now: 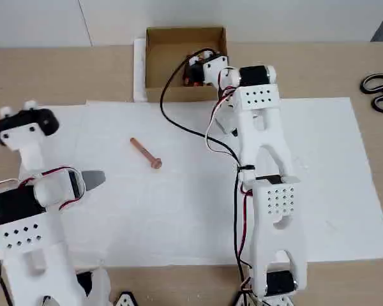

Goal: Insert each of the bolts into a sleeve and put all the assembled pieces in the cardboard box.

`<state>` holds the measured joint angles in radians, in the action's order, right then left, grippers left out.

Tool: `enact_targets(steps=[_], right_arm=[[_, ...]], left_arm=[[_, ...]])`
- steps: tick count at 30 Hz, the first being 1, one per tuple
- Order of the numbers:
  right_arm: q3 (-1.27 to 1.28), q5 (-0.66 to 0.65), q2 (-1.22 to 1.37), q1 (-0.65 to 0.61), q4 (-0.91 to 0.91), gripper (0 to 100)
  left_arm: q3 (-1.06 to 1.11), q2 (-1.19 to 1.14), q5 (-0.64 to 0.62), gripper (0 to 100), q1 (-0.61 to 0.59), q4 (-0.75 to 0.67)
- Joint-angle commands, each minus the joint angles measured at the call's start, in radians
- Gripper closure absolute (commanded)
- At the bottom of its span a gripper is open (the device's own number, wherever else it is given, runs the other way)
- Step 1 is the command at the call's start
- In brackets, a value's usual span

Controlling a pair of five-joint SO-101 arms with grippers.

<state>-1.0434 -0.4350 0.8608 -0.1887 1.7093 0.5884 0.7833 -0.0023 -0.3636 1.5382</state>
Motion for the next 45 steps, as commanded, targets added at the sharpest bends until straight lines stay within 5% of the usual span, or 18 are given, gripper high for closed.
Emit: enact_targets(steps=[1,7,16,26,32,45], right_arm=[[-0.054,0.080,-0.021,0.039,0.019,99.5],[0.021,0.137,-0.104,0.096,0.031,99.5],[0.431,0.137,-0.539,0.096,0.021,99.5],[0.637,0.132,-0.736,0.101,0.021,99.5],[0.690,0.133,-0.759,0.102,0.021,99.5],[0.694,0.135,-0.757,0.102,0.022,99.5]], left_arm=[[-0.050,0.009,0.169,67,0.057,-0.057],[-0.062,-0.080,0.305,67,0.275,-0.110],[-0.394,-0.612,0.414,67,0.324,-0.149],[-0.624,-0.964,0.971,67,0.322,-0.176],[-0.630,-1.053,1.140,67,0.325,-0.351],[-0.624,-1.089,1.181,67,0.423,-0.454]])
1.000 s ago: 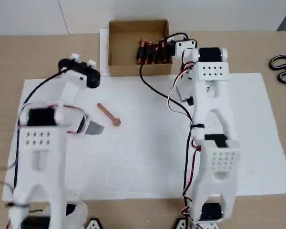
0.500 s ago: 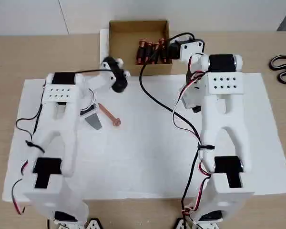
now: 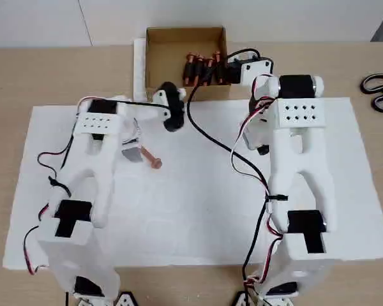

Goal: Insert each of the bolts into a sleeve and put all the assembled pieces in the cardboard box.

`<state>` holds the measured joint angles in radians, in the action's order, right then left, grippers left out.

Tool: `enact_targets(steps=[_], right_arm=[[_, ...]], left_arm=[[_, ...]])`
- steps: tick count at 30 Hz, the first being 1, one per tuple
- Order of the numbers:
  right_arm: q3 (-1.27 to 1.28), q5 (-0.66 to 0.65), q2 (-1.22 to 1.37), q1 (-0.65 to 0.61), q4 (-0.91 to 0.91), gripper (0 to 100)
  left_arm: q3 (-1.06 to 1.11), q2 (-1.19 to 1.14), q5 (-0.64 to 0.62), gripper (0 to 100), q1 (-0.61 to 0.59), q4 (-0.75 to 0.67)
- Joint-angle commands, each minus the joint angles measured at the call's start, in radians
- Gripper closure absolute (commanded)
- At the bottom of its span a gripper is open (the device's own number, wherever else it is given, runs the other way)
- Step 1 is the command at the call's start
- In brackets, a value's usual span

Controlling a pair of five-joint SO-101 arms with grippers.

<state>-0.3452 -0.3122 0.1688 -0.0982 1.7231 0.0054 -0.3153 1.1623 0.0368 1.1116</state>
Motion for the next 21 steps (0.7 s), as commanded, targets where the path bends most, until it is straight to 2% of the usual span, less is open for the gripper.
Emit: enact_targets(steps=[1,4,8,12,21], right_arm=[[-0.005,0.012,-0.065,0.012,0.008,99.5],[-0.005,0.012,-0.065,0.010,0.008,99.5],[-0.005,0.012,-0.065,0.010,0.008,99.5],[-0.005,0.012,-0.062,0.008,0.008,99.5],[-0.005,0.012,-0.061,0.008,0.007,99.5]], left_arm=[[-0.038,0.009,0.021,67,0.028,-0.025],[0.001,0.009,0.055,68,0.044,-0.025],[0.042,0.009,0.098,75,0.049,-0.031],[0.042,-0.014,0.100,80,0.049,-0.031],[0.041,-0.109,0.098,87,0.084,-0.026]])
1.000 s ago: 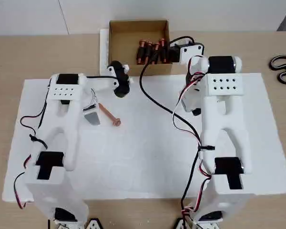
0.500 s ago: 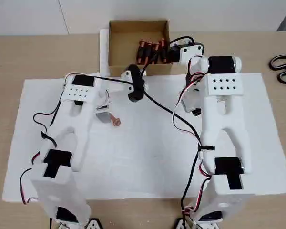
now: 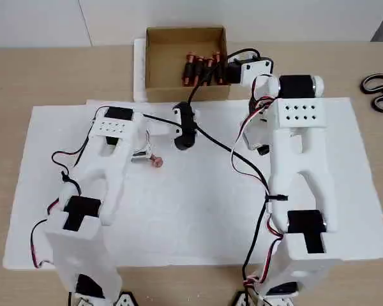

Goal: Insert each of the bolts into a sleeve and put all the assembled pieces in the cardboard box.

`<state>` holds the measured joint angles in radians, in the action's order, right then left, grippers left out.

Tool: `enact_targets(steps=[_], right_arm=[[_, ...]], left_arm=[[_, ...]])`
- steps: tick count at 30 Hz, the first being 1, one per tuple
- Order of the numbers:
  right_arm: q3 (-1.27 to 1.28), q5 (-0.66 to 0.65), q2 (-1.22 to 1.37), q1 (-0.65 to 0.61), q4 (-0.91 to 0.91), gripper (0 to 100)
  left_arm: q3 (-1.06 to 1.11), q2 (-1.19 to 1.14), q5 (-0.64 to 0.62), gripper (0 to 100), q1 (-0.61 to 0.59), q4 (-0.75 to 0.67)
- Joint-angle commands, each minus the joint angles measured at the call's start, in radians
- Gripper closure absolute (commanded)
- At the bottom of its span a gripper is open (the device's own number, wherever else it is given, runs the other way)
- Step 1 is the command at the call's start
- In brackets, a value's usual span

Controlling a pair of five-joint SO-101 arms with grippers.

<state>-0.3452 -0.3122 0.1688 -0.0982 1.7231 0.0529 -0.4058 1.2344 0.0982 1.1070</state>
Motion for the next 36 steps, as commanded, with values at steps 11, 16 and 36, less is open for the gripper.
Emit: enact_targets(steps=[11,16,36], right_arm=[[-0.005,0.012,-0.061,0.010,0.007,99.5],[-0.005,0.012,-0.061,0.010,0.007,99.5],[-0.005,0.015,-0.064,0.002,0.007,99.5]], left_arm=[[-0.042,-0.017,0.025,99,0.055,0.074],[-0.147,0.020,0.003,99,0.054,0.247],[-0.139,0.253,-0.822,99,0.048,0.419]])
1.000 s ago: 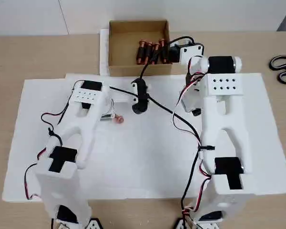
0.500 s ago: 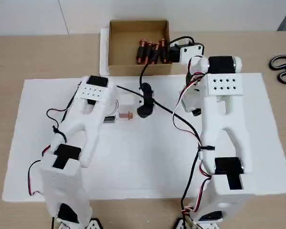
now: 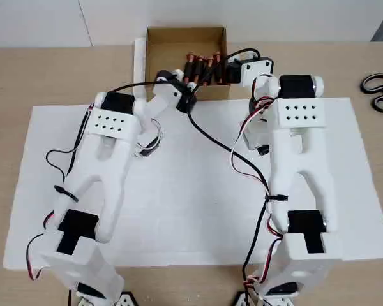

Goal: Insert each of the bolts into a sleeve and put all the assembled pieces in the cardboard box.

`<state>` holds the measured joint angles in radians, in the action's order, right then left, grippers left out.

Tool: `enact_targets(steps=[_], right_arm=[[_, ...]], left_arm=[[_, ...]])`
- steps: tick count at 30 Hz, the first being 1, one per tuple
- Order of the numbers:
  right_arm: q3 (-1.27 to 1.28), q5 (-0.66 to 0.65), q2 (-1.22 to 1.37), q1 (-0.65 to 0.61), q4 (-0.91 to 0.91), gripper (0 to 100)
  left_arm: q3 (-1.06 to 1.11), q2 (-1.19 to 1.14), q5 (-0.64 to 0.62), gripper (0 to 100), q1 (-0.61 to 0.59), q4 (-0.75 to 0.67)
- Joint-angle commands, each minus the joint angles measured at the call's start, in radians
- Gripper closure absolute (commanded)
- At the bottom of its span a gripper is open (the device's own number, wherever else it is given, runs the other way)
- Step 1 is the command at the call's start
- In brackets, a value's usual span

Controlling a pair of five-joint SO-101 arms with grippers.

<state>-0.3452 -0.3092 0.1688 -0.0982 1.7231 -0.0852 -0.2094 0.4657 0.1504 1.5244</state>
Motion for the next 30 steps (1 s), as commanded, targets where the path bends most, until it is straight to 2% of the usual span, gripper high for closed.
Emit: enact_targets(steps=[1,4,10,12,16,18,26,30], right_arm=[[-0.005,0.012,-0.064,0.002,0.007,99.5],[-0.005,0.012,-0.064,0.002,0.007,99.5],[-0.005,0.012,-0.065,0.002,0.007,99.5],[-0.005,0.012,-0.065,0.002,0.007,99.5],[-0.005,0.012,-0.064,0.002,0.007,99.5],[-0.005,0.012,-0.062,0.002,0.007,99.5],[-0.005,0.012,-0.061,0.001,0.007,99.5],[-0.005,0.012,-0.061,0.001,0.007,99.5]], left_arm=[[0.001,0.057,-0.054,99,-0.015,0.000],[0.001,0.057,0.023,99,-0.060,-0.064],[0.024,0.020,0.430,99,-0.141,-0.114],[0.025,-0.018,0.519,97,-0.153,-0.114],[0.016,-0.064,0.537,83,-0.161,-0.127],[0.013,-0.074,0.540,79,-0.158,-0.130],[0.018,-0.077,0.540,79,-0.130,-0.230],[0.013,-0.133,0.542,80,-0.104,-0.233]])
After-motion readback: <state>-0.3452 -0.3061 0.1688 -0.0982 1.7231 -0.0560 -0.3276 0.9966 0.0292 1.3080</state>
